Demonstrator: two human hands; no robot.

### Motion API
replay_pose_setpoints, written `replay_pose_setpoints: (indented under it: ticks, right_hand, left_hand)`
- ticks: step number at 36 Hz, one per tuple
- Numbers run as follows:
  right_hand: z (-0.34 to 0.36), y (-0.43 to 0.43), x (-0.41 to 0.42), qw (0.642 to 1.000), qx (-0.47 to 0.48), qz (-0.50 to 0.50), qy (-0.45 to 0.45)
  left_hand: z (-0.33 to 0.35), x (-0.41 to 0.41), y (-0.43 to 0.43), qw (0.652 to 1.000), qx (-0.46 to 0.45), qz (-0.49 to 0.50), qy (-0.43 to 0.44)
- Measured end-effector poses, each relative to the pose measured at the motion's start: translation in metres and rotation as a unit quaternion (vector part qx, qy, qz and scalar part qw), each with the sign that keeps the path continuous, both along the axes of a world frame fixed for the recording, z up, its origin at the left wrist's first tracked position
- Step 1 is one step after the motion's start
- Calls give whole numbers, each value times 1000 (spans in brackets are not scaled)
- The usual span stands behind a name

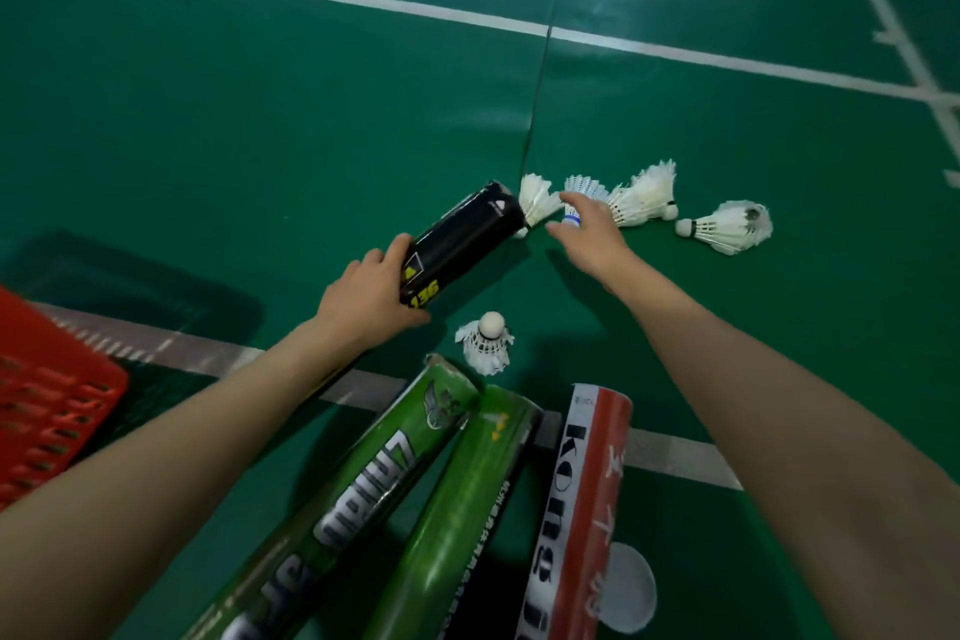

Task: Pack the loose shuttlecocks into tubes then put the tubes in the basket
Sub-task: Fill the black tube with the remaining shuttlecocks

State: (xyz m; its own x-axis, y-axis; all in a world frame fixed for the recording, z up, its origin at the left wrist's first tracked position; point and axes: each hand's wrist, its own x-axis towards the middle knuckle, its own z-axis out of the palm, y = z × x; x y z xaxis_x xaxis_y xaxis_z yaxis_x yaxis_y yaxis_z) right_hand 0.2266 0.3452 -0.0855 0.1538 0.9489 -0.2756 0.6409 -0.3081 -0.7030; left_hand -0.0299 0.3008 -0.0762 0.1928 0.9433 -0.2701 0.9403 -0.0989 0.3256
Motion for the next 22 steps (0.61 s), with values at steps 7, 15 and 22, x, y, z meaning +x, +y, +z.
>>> replay_pose_setpoints:
  ticks: [7,15,22]
  right_hand:
    - [-8,47,-19,995,-17,52,-78]
    - [-21,45,-35,994,9,8,-110]
    - [-24,9,-36,987,85,-28,-133]
  left_hand:
    - [-30,-17,7,995,-92,30,35]
    - [-40,-18,5,995,-76,19,57]
    - [-37,-17,-2,995,-52,16,79]
